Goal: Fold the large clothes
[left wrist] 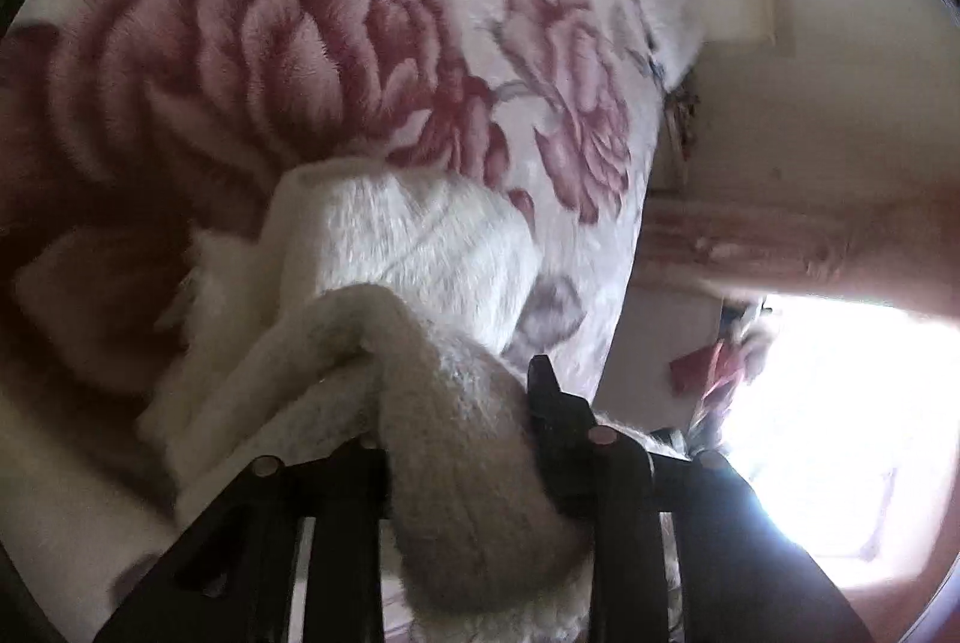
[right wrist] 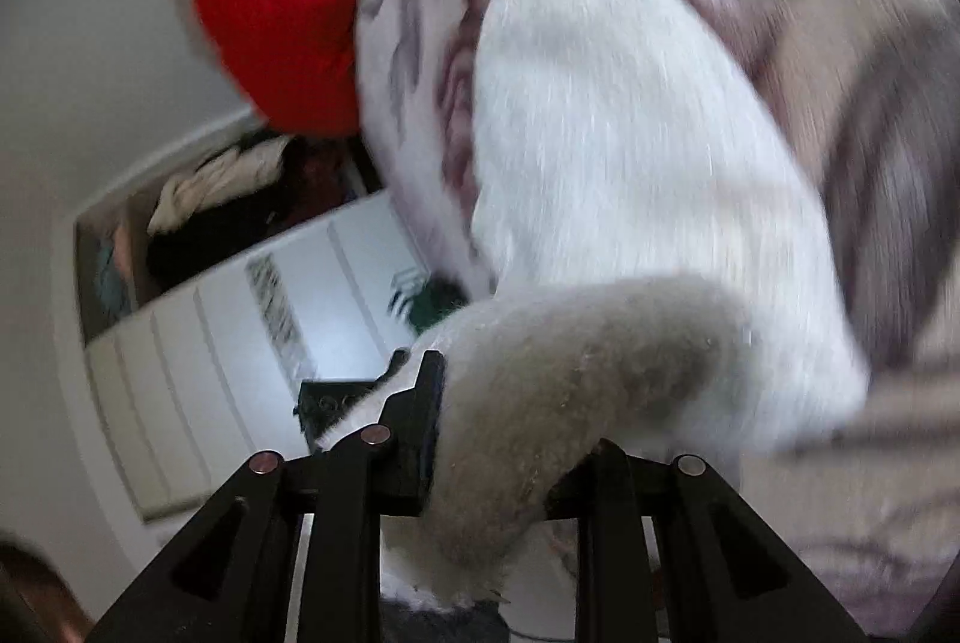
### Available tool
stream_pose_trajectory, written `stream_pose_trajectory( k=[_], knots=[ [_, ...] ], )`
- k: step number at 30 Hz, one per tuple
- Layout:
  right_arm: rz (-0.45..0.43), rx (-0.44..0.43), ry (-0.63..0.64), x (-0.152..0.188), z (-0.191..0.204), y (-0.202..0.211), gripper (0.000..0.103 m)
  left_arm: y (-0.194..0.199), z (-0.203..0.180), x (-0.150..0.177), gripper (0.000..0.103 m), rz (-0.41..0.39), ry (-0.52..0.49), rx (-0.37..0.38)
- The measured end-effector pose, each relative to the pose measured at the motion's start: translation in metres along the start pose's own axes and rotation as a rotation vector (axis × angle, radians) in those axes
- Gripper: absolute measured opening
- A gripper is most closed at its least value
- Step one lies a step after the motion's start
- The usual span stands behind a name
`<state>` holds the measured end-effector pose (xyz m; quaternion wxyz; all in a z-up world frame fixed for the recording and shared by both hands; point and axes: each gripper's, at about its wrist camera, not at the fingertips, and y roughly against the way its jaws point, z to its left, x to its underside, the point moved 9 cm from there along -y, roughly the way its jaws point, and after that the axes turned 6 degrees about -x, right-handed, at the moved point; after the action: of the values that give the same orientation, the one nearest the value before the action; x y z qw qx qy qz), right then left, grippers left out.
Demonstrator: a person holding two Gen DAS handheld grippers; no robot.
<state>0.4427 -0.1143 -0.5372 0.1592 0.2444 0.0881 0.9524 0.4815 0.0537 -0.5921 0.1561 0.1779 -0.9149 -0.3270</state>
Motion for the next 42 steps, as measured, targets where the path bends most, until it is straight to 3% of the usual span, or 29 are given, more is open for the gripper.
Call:
stream_pose_trajectory(
  k=[2, 5, 7, 9, 10, 13, 16, 18, 21, 23, 24, 25, 26, 27, 28, 32, 36, 39, 42],
  knots=[
    [-0.001, -0.003, -0.057, -0.028, -0.002, -0.012, 0.031, -0.015, 0.004, -0.02, 0.031, 0.036, 0.055, 0.017],
    [0.001, -0.041, -0.081, -0.046, 0.005, -0.024, 0.042, 0.001, 0.007, -0.025, 0.038, 0.05, 0.083, 0.057],
    [-0.023, -0.091, -0.061, -0.051, 0.007, -0.012, 0.073, 0.02, 0.008, -0.023, 0.061, 0.025, 0.132, 0.16],
    [-0.063, -0.124, -0.033, -0.063, 0.011, 0.008, 0.09, 0.042, 0.011, -0.025, 0.069, -0.035, 0.156, 0.198],
    [-0.088, -0.098, 0.002, -0.068, 0.008, 0.022, 0.09, 0.053, 0.015, -0.028, 0.069, -0.079, 0.142, 0.172],
    [-0.133, 0.126, 0.153, -0.072, 0.003, 0.049, 0.09, 0.071, 0.022, -0.024, 0.07, -0.152, 0.03, 0.033],
    [-0.062, 0.306, 0.294, -0.06, -0.007, 0.048, 0.09, 0.068, 0.019, 0.005, 0.07, -0.151, -0.185, -0.173],
    [-0.003, 0.405, 0.378, -0.05, -0.025, 0.047, 0.09, 0.052, 0.012, 0.023, 0.07, -0.113, -0.282, -0.212],
    [0.068, 0.467, 0.454, -0.041, -0.05, 0.037, 0.09, 0.018, 0.008, 0.034, 0.07, -0.078, -0.398, -0.298],
    [0.079, 0.48, 0.5, -0.042, -0.057, 0.024, 0.089, -0.005, 0.004, 0.034, 0.062, -0.125, -0.524, -0.417],
    [0.071, 0.479, 0.524, -0.045, -0.058, 0.019, 0.08, -0.011, 0.001, 0.033, 0.038, -0.137, -0.555, -0.446],
    [0.061, 0.498, 0.538, -0.047, -0.059, 0.015, 0.048, -0.011, -0.003, 0.032, 0.024, -0.154, -0.572, -0.471],
    [0.043, 0.529, 0.541, -0.05, -0.061, 0.014, 0.028, -0.005, -0.01, 0.033, 0.019, -0.179, -0.589, -0.47],
    [0.024, 0.529, 0.552, -0.051, -0.059, 0.015, 0.014, 0.001, -0.016, 0.032, 0.015, -0.194, -0.602, -0.458],
    [-0.009, 0.517, 0.576, -0.05, -0.052, 0.021, 0.008, 0.014, -0.029, 0.033, 0.014, -0.227, -0.612, -0.435],
    [-0.094, 0.443, 0.616, -0.041, -0.018, 0.05, 0.005, 0.049, -0.065, 0.031, 0.013, -0.301, -0.626, -0.353],
    [-0.183, 0.374, 0.649, -0.042, 0.026, 0.073, 0.005, 0.044, -0.093, -0.002, 0.013, -0.327, -0.6, -0.285],
    [-0.236, 0.361, 0.654, -0.06, 0.044, 0.078, 0.005, 0.012, -0.089, -0.051, 0.014, -0.297, -0.551, -0.33],
    [-0.267, 0.415, 0.63, -0.098, 0.032, 0.068, 0.005, -0.049, -0.045, -0.094, 0.014, -0.161, -0.458, -0.416]
  ],
)
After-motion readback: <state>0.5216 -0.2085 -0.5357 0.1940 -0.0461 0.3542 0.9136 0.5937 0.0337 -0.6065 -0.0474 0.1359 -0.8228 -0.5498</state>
